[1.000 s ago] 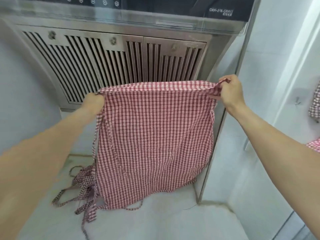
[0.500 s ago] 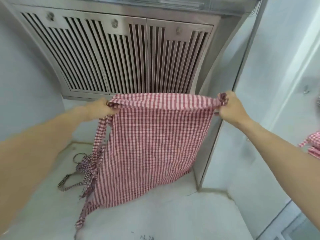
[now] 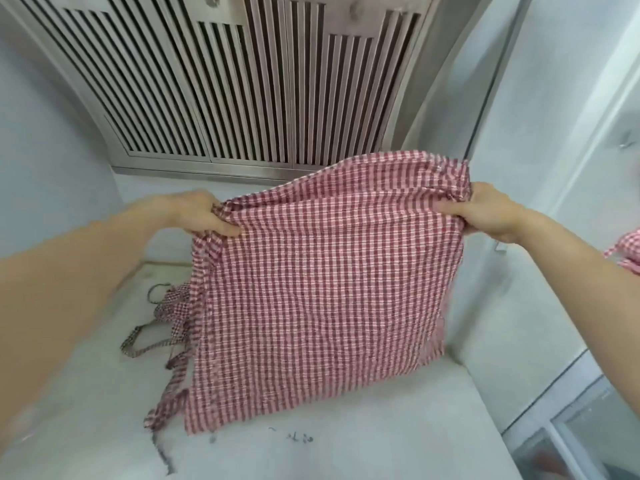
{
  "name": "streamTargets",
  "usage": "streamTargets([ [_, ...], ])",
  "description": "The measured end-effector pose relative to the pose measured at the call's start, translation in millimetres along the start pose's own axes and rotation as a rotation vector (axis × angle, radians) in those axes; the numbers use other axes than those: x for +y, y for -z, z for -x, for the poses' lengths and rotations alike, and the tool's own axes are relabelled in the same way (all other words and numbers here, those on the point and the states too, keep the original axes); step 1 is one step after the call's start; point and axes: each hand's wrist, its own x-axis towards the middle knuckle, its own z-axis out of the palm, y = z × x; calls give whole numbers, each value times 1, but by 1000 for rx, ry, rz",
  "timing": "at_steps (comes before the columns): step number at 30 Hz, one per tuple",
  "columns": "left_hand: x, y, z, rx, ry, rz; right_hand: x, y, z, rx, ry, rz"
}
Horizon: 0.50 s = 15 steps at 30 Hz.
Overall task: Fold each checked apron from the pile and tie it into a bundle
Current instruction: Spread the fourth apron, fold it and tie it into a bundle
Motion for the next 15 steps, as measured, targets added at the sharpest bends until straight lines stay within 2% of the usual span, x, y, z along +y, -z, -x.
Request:
streamTargets([
  [2, 8, -1, 0, -126, 43, -176, -10, -1, -1, 154, 132, 74],
  [4, 25, -8, -1, -220, -14, -206, -26, -3, -4, 267, 280, 206],
  [5, 39, -12, -1, -181, -106, -124, -36, -8, -4, 278, 343, 271],
  [8, 102, -22, 11, 94, -426, 240, -63, -33, -8, 200, 464, 408],
  [11, 159, -28, 22, 316, -666, 297, -78, -64, -10, 187, 517, 347],
  [13, 175, -26, 24, 457, -701, 262, -78, -76, -8, 156, 502, 194],
  [15, 175, -18, 21, 524, -661, 345, -64, -76, -5, -34, 417, 68],
])
